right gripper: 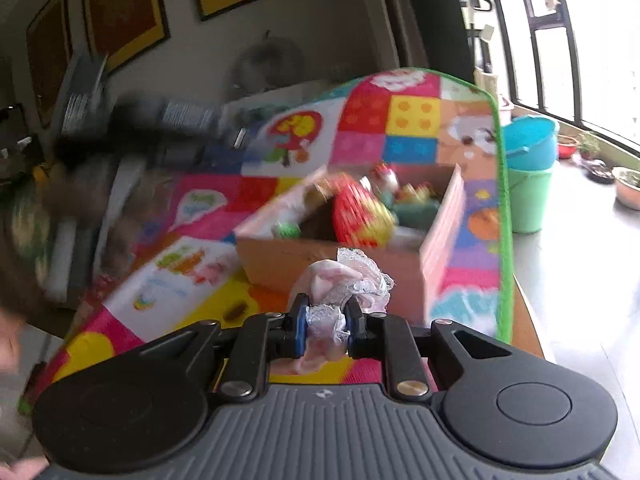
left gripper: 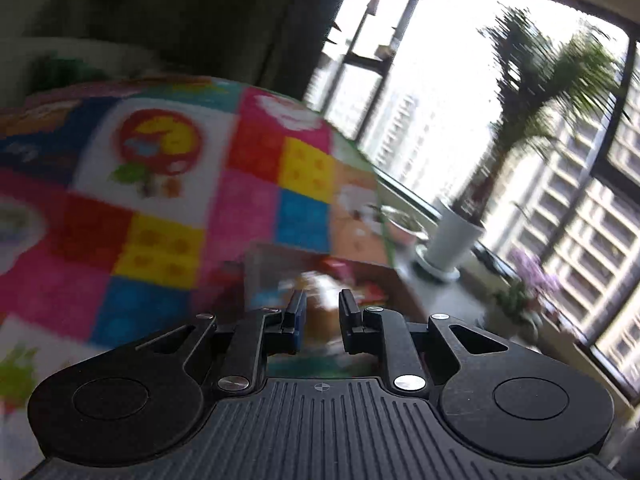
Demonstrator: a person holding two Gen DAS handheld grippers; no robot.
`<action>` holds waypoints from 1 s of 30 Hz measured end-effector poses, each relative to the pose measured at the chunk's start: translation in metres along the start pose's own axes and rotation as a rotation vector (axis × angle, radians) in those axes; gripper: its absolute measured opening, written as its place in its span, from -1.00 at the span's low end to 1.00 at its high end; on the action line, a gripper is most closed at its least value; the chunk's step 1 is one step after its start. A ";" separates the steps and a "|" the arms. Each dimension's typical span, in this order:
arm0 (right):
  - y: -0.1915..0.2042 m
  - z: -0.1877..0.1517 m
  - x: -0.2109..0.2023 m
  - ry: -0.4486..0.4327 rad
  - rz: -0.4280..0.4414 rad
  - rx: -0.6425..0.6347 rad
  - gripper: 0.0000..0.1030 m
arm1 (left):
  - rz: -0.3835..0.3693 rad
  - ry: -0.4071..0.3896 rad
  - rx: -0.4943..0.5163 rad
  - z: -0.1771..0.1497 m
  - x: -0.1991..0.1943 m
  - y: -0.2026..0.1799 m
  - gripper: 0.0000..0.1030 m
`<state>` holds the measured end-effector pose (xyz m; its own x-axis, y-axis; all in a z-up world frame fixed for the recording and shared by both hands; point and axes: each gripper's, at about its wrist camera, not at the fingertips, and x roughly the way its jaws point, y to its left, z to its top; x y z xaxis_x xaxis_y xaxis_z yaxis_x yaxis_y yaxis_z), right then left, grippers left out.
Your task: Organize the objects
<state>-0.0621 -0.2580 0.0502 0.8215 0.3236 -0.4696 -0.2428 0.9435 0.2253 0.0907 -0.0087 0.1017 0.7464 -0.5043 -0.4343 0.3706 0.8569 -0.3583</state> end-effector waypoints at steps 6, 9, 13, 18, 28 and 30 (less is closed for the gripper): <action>0.014 0.098 0.032 0.002 0.018 -0.058 -0.66 | -0.039 0.000 -0.114 -0.031 0.001 0.041 -0.62; 0.027 0.149 0.081 0.053 -0.027 -0.089 -0.66 | -0.081 -0.006 -0.132 -0.044 0.007 0.051 -0.62; 0.035 0.192 0.163 0.173 -0.076 -0.064 -0.66 | -0.139 -0.027 -0.157 -0.054 0.004 0.062 -0.62; 0.024 0.194 0.260 0.446 -0.142 0.067 -0.66 | -0.175 -0.025 -0.249 -0.056 0.000 0.077 -0.62; 0.038 0.221 0.238 0.419 -0.192 0.039 0.09 | -0.179 -0.085 -0.363 -0.050 -0.016 0.097 -0.62; 0.042 0.226 0.237 0.405 -0.187 0.028 -0.29 | -0.186 -0.090 -0.377 -0.050 -0.017 0.099 -0.62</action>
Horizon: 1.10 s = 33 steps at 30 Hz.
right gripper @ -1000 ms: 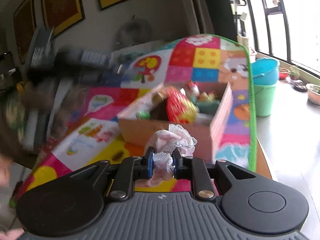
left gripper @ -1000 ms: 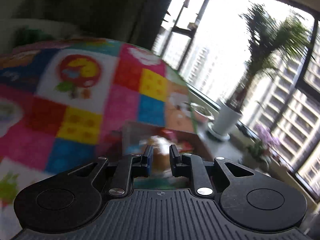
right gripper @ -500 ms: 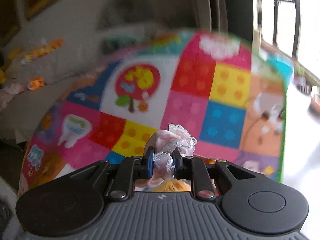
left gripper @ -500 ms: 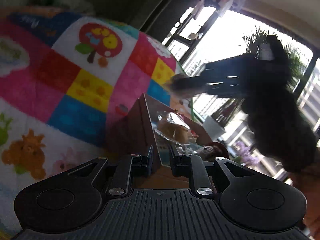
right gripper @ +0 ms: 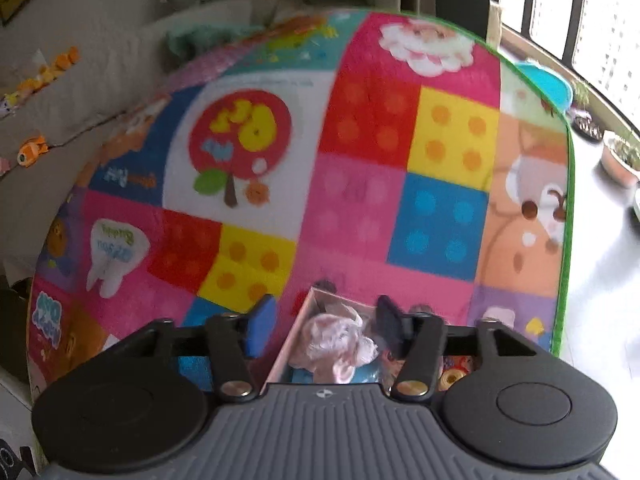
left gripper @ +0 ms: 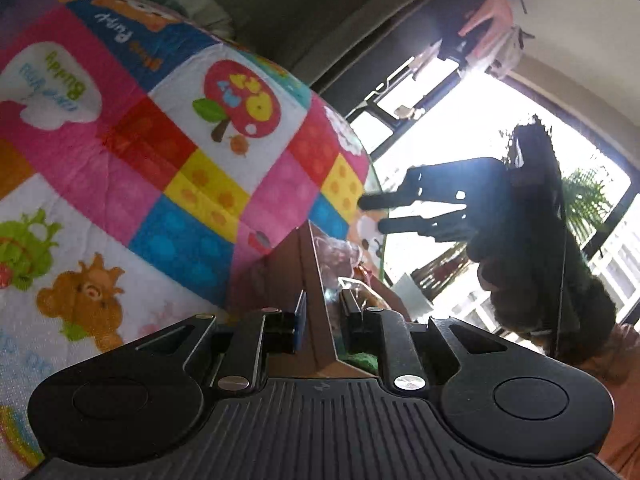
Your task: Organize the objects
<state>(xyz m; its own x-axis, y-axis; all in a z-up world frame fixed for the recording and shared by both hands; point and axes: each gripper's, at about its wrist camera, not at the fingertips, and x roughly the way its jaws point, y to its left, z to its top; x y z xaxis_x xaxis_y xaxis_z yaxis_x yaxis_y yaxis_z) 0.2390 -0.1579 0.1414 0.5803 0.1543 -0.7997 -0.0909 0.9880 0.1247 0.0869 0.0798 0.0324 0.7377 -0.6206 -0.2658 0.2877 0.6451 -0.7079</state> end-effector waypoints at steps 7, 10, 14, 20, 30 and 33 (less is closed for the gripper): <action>-0.008 -0.009 0.076 0.156 -0.024 0.082 -0.74 | 0.008 0.020 0.017 -0.003 0.004 0.000 -0.62; -0.015 -0.013 0.089 0.168 -0.024 0.096 -0.74 | 0.015 0.039 0.023 -0.004 0.008 0.002 -0.62; -0.025 -0.024 0.028 0.022 0.027 0.075 -0.73 | 0.021 0.084 0.051 -0.004 0.013 -0.003 -0.62; -0.056 -0.101 -0.098 -0.265 -0.008 -0.147 -0.04 | 0.082 0.195 0.157 -0.004 0.037 -0.032 -0.62; -0.077 -0.240 -0.067 -0.158 -0.089 -0.303 -0.04 | 0.481 0.327 0.395 -0.008 0.089 -0.059 0.39; -0.068 -0.245 -0.046 -0.170 -0.099 -0.338 -0.17 | 0.521 0.303 0.395 -0.010 0.074 -0.059 0.47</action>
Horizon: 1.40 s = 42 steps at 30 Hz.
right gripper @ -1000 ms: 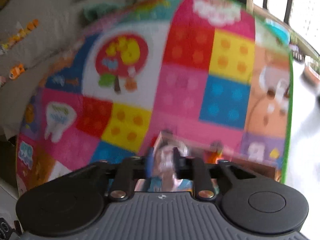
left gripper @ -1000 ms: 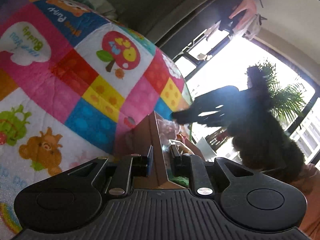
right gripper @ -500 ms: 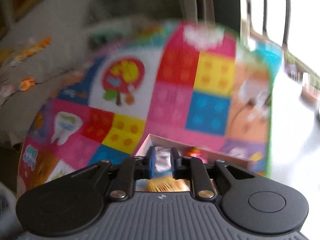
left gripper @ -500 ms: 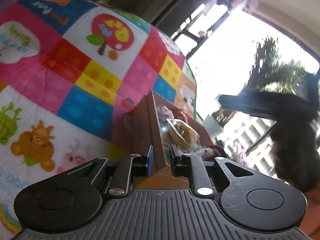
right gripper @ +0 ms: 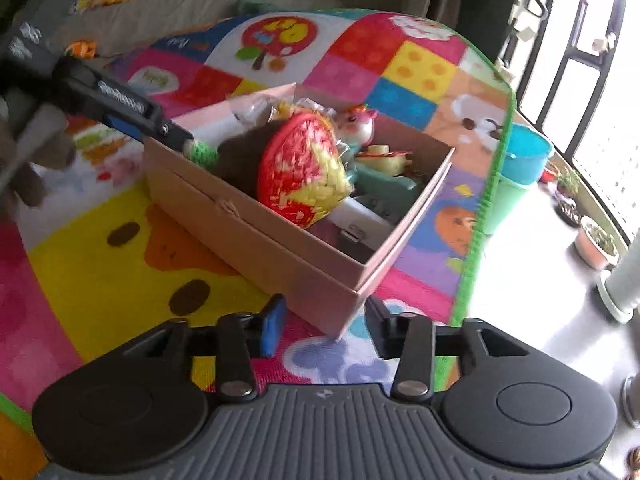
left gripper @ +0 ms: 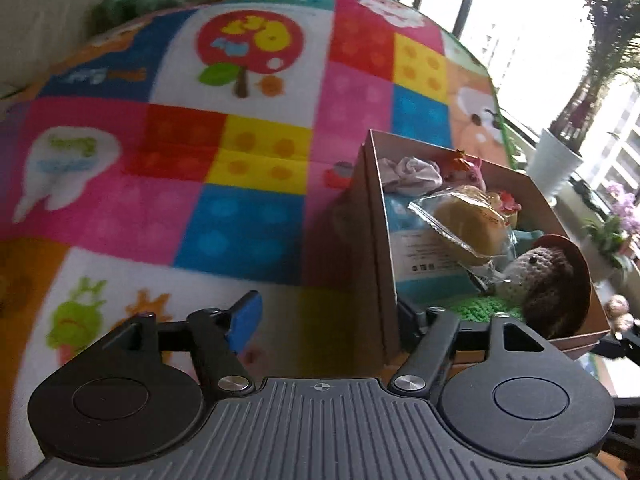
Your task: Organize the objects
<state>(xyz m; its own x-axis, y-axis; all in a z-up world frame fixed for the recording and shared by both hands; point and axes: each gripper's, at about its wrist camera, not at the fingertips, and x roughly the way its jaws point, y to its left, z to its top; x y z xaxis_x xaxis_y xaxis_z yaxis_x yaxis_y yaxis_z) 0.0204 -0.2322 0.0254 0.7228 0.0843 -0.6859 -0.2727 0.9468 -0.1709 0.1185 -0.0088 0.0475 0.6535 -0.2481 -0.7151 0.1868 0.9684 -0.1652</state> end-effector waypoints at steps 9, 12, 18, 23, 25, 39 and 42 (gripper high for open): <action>0.018 0.035 0.038 -0.078 0.092 0.069 -0.15 | 0.109 -0.044 -0.094 0.004 0.002 0.069 0.96; 0.030 0.055 0.057 -0.088 0.085 0.079 -0.15 | 0.133 -0.045 -0.099 0.015 0.015 0.088 0.96; 0.042 0.075 0.074 -0.091 0.079 0.097 -0.15 | 0.122 -0.103 -0.105 0.018 0.019 0.102 0.96; 0.044 0.078 0.074 -0.090 0.069 0.101 -0.07 | 0.122 -0.132 -0.102 0.018 0.015 0.101 0.93; 0.044 0.077 0.069 -0.098 0.040 0.121 0.37 | 0.136 -0.184 -0.082 0.013 -0.004 0.095 0.91; 0.062 0.005 0.030 -0.020 -0.016 0.257 1.00 | 0.174 -0.130 0.002 -0.113 -0.059 0.009 0.91; 0.058 0.002 0.028 0.000 -0.049 0.290 1.00 | 0.234 -0.134 0.025 -0.116 -0.052 -0.001 0.94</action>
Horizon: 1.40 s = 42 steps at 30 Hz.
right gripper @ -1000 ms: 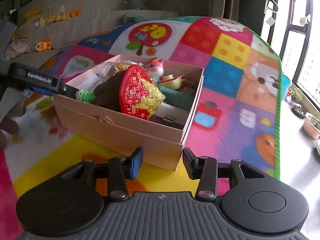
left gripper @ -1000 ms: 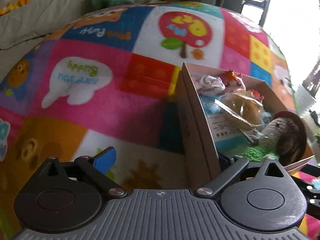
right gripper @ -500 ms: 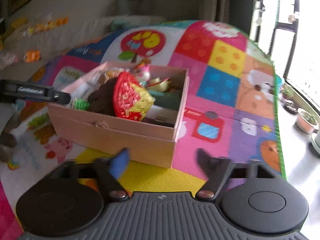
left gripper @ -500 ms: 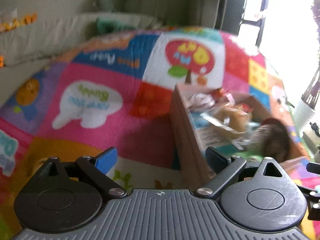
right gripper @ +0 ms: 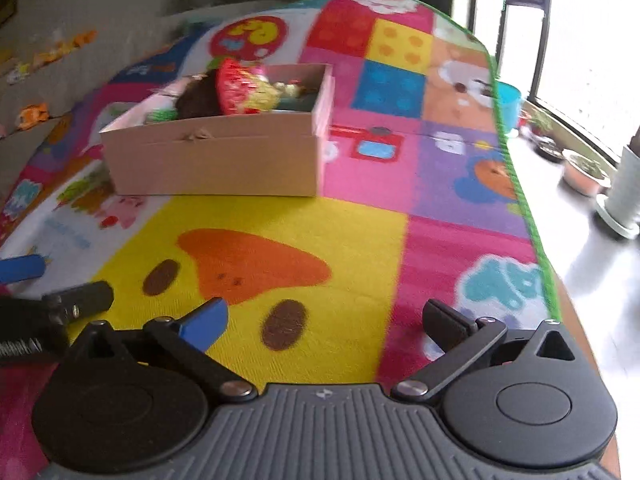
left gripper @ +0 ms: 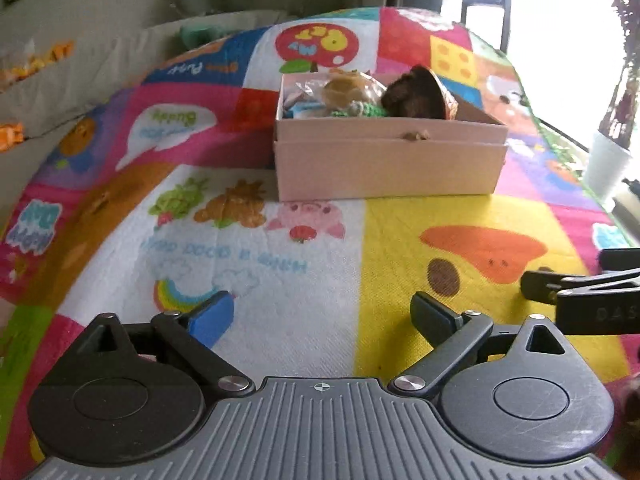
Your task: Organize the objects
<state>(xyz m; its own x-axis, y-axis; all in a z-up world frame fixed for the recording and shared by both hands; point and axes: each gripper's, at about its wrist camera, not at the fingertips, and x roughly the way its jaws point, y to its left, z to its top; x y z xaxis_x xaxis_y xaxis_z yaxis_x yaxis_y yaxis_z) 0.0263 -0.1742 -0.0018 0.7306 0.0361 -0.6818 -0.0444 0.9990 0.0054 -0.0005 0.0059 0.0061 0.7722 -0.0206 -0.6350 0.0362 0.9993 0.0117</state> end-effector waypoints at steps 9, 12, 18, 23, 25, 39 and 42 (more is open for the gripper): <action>0.005 -0.009 -0.002 -0.084 -0.026 -0.072 1.00 | 0.044 -0.007 -0.041 0.000 0.002 -0.006 0.95; 0.010 -0.010 -0.005 -0.108 -0.050 -0.121 1.00 | 0.048 -0.007 -0.044 0.000 0.003 -0.006 0.96; -0.008 -0.005 0.002 -0.071 0.023 0.000 1.00 | 0.049 -0.008 -0.049 -0.001 0.004 -0.006 0.96; -0.003 -0.006 0.003 -0.069 0.011 -0.013 1.00 | 0.048 -0.009 -0.048 0.000 0.004 -0.006 0.96; -0.003 -0.005 0.004 -0.069 0.013 -0.012 1.00 | 0.048 -0.009 -0.048 0.000 0.005 -0.006 0.96; -0.004 -0.006 0.005 -0.068 0.017 -0.008 1.00 | 0.059 -0.006 -0.055 0.001 0.006 -0.007 0.97; -0.004 -0.006 0.004 -0.069 0.017 -0.008 1.00 | 0.058 -0.006 -0.052 0.001 0.006 -0.007 0.97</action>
<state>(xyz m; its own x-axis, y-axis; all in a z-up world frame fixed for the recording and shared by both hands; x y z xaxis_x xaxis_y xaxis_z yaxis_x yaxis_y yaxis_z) 0.0257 -0.1782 -0.0092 0.7746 0.0552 -0.6300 -0.0627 0.9980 0.0104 0.0041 -0.0011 0.0031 0.7756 0.0373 -0.6301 -0.0417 0.9991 0.0079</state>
